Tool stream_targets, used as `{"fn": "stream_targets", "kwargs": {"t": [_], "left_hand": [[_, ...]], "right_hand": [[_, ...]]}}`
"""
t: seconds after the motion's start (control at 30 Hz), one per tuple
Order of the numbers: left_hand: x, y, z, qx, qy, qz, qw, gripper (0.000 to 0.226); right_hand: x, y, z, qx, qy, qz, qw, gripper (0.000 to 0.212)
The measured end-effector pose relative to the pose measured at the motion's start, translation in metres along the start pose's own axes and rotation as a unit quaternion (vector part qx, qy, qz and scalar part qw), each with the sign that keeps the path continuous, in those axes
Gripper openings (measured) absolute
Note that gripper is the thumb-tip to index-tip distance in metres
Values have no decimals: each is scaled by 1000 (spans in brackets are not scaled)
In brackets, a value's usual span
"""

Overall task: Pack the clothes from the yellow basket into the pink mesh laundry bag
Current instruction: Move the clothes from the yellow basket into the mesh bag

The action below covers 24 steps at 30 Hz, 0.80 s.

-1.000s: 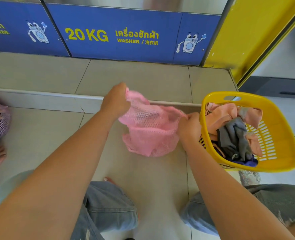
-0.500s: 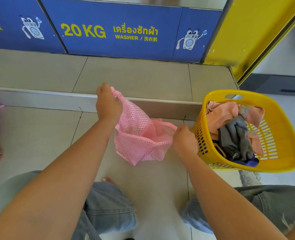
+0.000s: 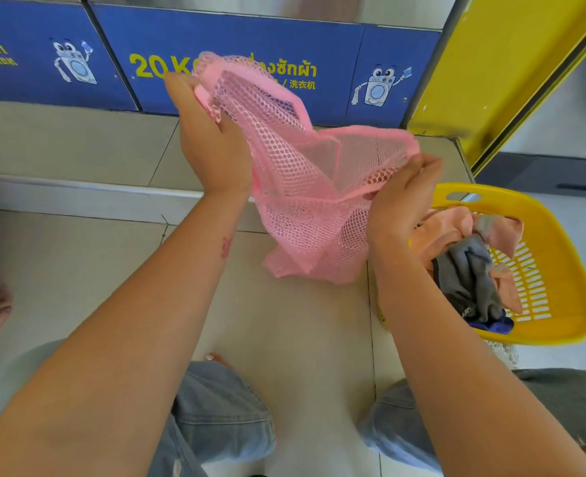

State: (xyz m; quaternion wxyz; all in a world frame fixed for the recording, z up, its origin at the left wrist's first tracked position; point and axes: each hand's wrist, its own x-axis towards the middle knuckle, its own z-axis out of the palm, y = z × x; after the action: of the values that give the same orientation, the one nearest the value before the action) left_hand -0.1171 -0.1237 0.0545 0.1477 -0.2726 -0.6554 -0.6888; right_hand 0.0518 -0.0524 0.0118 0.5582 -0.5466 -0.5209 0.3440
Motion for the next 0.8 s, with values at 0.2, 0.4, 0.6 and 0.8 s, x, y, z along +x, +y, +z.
{"fn": "stream_targets", "kwargs": {"t": [0.2,0.4,0.6,0.8], "left_hand": [[-20,-41,-16,186,-97,-97,973,19],[-53,-89,-34,260,-265,-141,918,15],[-64,-80,-26,191,-320,-167,913,18],[-77,-58,-12,127,-301,-167,930,19]], "right_hand": [[-21,55,-14,-155,-73,104,980,28],[-42,106,-14,-457,-221,177,843,51],[-43,114,-16,-580,-328,152,730,71],[-29,67,-20,-530,-303,11,792,47]]}}
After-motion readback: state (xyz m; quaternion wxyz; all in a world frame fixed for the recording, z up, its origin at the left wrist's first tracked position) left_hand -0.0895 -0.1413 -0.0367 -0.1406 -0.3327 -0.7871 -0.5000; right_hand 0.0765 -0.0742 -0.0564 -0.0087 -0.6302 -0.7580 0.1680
